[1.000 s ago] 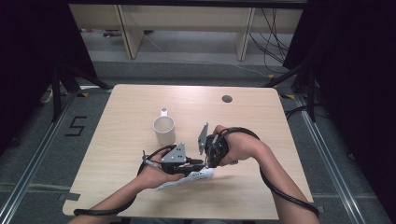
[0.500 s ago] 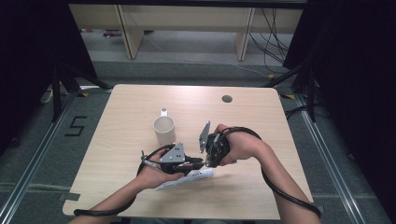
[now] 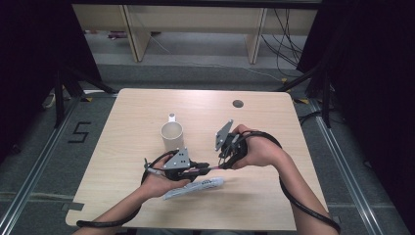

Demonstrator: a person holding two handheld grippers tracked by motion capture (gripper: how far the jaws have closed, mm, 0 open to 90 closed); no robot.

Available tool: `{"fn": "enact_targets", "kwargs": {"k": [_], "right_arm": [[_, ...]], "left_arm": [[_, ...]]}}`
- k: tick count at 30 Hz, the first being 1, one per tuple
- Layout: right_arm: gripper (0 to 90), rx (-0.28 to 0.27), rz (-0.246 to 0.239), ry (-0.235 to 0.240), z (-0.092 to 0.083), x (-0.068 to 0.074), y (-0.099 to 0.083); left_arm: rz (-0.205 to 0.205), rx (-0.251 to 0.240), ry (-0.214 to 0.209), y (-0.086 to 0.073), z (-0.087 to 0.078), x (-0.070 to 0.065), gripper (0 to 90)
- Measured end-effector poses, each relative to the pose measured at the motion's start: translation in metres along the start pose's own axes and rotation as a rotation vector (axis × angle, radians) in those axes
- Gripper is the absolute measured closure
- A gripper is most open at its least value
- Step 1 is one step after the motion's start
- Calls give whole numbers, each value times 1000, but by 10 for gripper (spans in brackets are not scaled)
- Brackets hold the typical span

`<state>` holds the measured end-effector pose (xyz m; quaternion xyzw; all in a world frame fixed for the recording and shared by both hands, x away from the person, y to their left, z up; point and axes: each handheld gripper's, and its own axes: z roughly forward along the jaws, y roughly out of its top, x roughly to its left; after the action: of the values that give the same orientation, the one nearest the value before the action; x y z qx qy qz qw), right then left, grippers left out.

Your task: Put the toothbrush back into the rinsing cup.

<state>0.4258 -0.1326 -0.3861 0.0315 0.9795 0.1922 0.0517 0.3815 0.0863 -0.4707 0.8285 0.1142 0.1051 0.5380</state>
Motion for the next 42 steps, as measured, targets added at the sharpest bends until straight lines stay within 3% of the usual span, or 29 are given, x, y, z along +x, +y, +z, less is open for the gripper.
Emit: {"fn": "enact_targets", "kwargs": {"k": [1,2,3,4,5,6,7,8,9,10,11,12,13,17,18,19,20,21,22,24,25,26,28,29,33,35,40,42], "right_arm": [[573,-27,60,-6,-3,2,-3],[561,-54,78,-23,-5,1,-6],[561,-54,78,-23,-5,1,-6],[538,-123,129,-57,-10,1,-12],[538,-123,129,-57,-10,1,-12],[531,-158,136,-85,-10,0,-16],[504,-213,197,-123,-14,3,-24],[490,-251,221,-158,-15,3,-28],[490,-251,221,-158,-15,3,-28],[480,-288,270,-185,-16,4,-32],[471,-371,377,-217,-17,6,-41],[470,-407,413,-223,-17,7,-45],[470,-407,413,-223,-17,7,-45],[472,-580,585,-277,-16,16,-61],[482,-653,656,-255,-14,19,-65],[481,-696,690,-261,-12,21,-67],[477,-736,719,-237,-10,23,-68],[477,-736,719,-237,-10,23,-68],[475,-765,754,-243,-7,26,-67],[456,-798,783,-196,3,28,-66],[456,-798,783,-196,3,28,-66],[449,-810,822,-146,12,29,-62],[441,-814,804,-150,16,28,-61],[429,-801,857,-84,24,29,-57],[403,-806,856,-49,37,24,-53],[390,-827,896,2,41,22,-51],[366,-884,949,54,46,15,-50],[366,-879,948,54,47,14,-48]], "left_arm": [[-17,-8,4,0,-1,0,786],[-34,-38,13,-1,-2,1,786],[-34,-38,13,-1,-2,1,786],[-38,-48,25,-2,-5,3,786],[-38,-48,25,-2,-5,3,786],[-40,-49,41,-2,-7,3,786],[-52,-65,60,-2,-10,4,786],[-57,-77,74,-2,-11,5,786],[-57,-77,74,-2,-11,5,786],[-63,-89,83,-2,-13,6,786],[-66,-95,98,-2,-15,6,786],[-70,-111,124,-3,-18,7,786],[-70,-111,124,-3,-18,7,786],[-86,-159,183,-3,-24,8,786],[-95,-187,211,-3,-27,8,787],[-95,-187,211,-3,-27,8,787],[-96,-197,224,-3,-28,9,786],[-99,-216,232,-2,-29,9,786],[-100,-218,247,-2,-30,9,786],[-103,-241,266,-2,-33,12,787],[-103,-241,266,-2,-33,12,787],[-109,-248,279,-1,-35,12,787],[-105,-256,286,-1,-37,12,787],[-107,-262,293,0,-38,12,787],[-102,-269,296,0,-38,12,787],[-99,-269,299,-1,-39,11,787],[-100,-272,300,-1,-39,12,787],[-99,-273,299,-1,-39,11,787]]}}
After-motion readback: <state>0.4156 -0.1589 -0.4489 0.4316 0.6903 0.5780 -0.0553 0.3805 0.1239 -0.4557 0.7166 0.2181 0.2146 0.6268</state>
